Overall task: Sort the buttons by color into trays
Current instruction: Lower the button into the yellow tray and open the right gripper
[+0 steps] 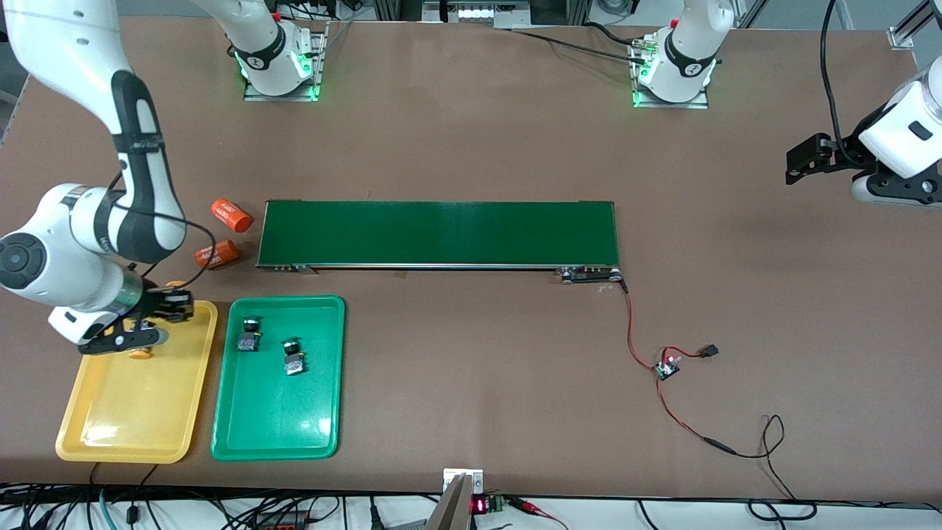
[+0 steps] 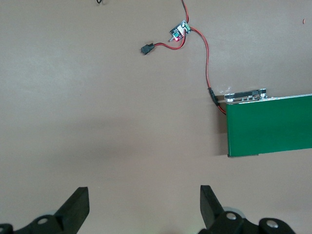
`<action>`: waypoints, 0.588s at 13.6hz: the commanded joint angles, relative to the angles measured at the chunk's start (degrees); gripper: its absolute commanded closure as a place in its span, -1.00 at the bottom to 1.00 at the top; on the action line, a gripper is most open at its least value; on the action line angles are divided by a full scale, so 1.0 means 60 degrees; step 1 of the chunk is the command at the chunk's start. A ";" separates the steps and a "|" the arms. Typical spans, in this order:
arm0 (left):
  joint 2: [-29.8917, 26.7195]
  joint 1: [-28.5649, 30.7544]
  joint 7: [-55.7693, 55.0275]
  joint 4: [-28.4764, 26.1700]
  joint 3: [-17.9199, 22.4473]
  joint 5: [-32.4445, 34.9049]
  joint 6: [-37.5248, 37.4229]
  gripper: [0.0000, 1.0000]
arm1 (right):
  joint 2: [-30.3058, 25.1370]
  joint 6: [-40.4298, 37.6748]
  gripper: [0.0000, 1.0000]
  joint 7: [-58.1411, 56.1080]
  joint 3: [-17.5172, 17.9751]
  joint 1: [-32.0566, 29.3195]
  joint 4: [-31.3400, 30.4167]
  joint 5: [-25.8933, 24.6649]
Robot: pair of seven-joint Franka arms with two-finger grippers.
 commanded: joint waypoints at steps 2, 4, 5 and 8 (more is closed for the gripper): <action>0.0141 0.0026 0.0117 0.0288 -0.0003 0.0194 -0.0110 -1.00 | 0.1057 0.1829 1.00 -0.1130 0.0177 -0.0909 0.0081 -0.0084; 0.0141 0.0040 0.0117 0.0273 -0.0003 0.0208 -0.0110 -1.00 | 0.1278 0.2403 1.00 -0.1234 0.0177 -0.1057 0.0081 -0.0069; 0.0141 0.0040 0.0132 0.0273 -0.0003 0.0208 -0.0125 -1.00 | 0.1351 0.2434 0.98 -0.1191 0.0177 -0.1058 0.0081 -0.0069; 0.0141 0.0084 0.0147 0.0273 -0.0003 0.0194 -0.0125 -1.00 | 0.1411 0.2449 0.91 -0.0971 0.0206 -0.0970 0.0095 0.0004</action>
